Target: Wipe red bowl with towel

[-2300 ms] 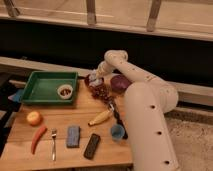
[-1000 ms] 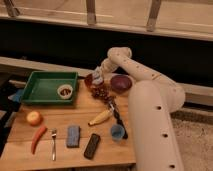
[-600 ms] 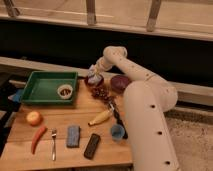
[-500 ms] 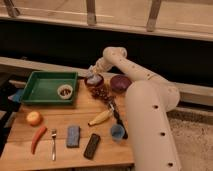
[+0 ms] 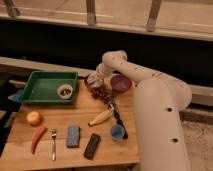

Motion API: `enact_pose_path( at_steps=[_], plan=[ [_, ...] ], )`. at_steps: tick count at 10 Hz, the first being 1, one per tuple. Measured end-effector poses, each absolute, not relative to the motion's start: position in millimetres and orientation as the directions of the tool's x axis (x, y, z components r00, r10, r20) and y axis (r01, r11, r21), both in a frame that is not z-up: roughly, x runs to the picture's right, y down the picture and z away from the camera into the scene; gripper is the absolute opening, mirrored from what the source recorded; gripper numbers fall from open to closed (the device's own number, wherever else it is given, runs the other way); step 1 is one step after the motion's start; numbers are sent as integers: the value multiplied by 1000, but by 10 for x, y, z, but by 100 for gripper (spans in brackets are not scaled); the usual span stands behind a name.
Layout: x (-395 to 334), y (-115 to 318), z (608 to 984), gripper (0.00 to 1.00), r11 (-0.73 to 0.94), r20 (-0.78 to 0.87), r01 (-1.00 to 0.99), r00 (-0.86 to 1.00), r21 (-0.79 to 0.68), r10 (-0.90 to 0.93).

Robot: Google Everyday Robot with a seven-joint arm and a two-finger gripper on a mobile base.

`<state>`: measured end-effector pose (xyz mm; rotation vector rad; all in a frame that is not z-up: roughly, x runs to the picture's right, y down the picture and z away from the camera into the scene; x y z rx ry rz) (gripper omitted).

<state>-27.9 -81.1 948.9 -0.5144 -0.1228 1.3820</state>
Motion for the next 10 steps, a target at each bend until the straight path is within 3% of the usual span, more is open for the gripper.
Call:
enact_pose_path(
  at_steps=[6,10],
  plan=[
    [-197,-1309,9896,0,101,-158,-914,175,-392,972],
    [-404,-974,9620,0,133,-174,-889,229,-439,958]
  ],
)
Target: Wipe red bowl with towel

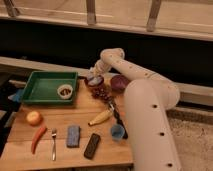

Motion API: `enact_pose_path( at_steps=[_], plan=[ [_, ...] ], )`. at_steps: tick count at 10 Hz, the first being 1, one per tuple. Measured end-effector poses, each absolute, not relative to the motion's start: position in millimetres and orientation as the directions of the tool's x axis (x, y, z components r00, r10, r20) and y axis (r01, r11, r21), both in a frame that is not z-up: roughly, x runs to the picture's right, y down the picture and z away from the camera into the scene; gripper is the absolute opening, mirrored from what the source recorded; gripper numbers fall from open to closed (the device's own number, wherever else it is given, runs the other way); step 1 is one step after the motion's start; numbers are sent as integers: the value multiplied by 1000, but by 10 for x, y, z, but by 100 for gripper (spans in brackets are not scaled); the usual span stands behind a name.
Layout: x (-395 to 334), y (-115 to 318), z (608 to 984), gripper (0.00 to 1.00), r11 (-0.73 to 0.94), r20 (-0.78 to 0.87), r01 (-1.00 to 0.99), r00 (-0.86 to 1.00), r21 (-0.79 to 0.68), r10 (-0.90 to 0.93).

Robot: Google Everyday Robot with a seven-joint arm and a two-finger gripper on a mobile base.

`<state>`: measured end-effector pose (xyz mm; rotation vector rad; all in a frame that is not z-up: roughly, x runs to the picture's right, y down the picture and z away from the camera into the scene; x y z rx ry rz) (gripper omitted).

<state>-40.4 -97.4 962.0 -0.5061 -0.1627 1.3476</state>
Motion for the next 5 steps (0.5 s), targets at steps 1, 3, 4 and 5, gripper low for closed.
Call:
enact_pose_path(
  at_steps=[1,3,4,5],
  plan=[
    [-408,-839,9528,0,142,-185,-886,245,-442,952],
    [-385,-703,9417,0,146,-198,-889,252,-434,947],
    [-378,-685,9400,0,145,-200,-890,251,-432,947],
    [-376,-687,9398,0,145,-199,-890,250,-432,947]
  ],
)
